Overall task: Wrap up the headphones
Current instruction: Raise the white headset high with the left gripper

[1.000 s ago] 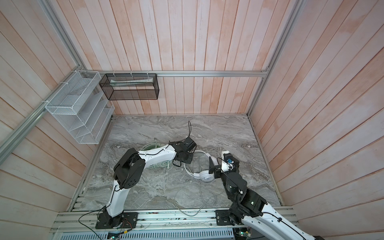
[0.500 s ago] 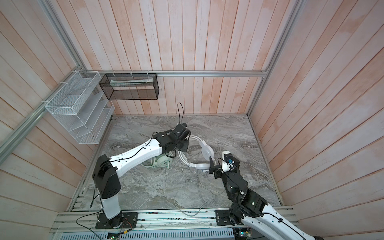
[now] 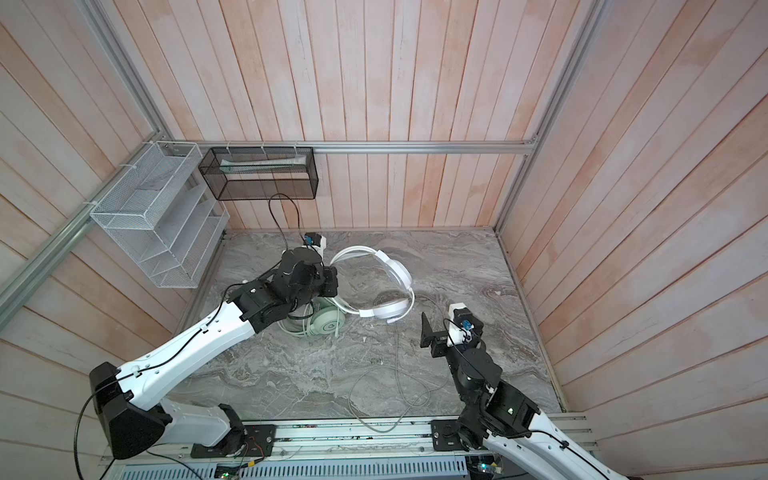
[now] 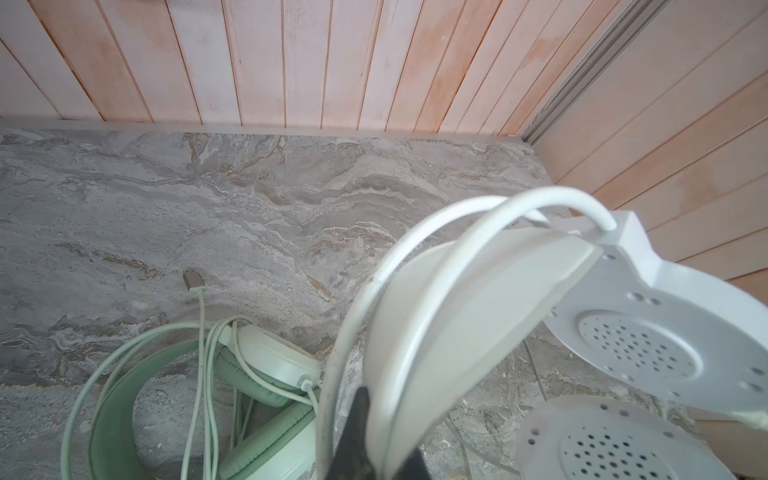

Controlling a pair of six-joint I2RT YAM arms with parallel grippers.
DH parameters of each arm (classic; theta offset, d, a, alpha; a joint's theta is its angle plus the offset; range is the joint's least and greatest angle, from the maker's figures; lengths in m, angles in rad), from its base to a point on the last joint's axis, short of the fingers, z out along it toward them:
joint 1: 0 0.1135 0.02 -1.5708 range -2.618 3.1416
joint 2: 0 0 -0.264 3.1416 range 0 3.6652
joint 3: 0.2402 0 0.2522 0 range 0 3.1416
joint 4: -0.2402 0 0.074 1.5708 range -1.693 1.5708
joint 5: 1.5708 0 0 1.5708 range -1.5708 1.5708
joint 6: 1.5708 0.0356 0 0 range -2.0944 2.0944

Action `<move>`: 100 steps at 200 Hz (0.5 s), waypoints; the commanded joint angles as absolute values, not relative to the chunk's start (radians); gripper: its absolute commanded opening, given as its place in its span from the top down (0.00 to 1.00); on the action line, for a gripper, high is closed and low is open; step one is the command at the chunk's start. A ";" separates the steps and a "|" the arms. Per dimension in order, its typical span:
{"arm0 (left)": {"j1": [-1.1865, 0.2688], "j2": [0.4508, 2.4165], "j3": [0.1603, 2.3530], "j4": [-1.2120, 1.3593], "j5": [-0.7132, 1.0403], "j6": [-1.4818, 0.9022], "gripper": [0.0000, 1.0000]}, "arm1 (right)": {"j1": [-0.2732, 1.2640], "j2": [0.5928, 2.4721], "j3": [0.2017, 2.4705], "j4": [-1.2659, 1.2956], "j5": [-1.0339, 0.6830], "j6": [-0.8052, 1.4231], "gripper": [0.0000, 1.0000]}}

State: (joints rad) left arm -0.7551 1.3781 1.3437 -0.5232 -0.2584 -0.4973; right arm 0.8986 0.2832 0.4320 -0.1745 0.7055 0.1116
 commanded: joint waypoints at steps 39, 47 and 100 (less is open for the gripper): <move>-0.641 1.330 1.321 -0.295 -0.131 -0.543 1.00 | 0.896 0.307 0.461 -0.172 0.687 0.110 0.01; -0.623 1.334 1.324 -0.281 -0.101 -0.547 1.00 | 0.895 0.307 0.466 -0.170 0.682 0.112 0.01; -0.530 1.323 1.309 -0.282 0.065 -0.622 1.00 | 0.896 0.353 0.502 -0.169 0.628 0.107 0.01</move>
State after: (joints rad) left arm -0.5507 1.3590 1.3209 -0.3595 -0.0334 -0.5529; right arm 0.8986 0.3187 0.4412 -0.1734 0.6590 0.1116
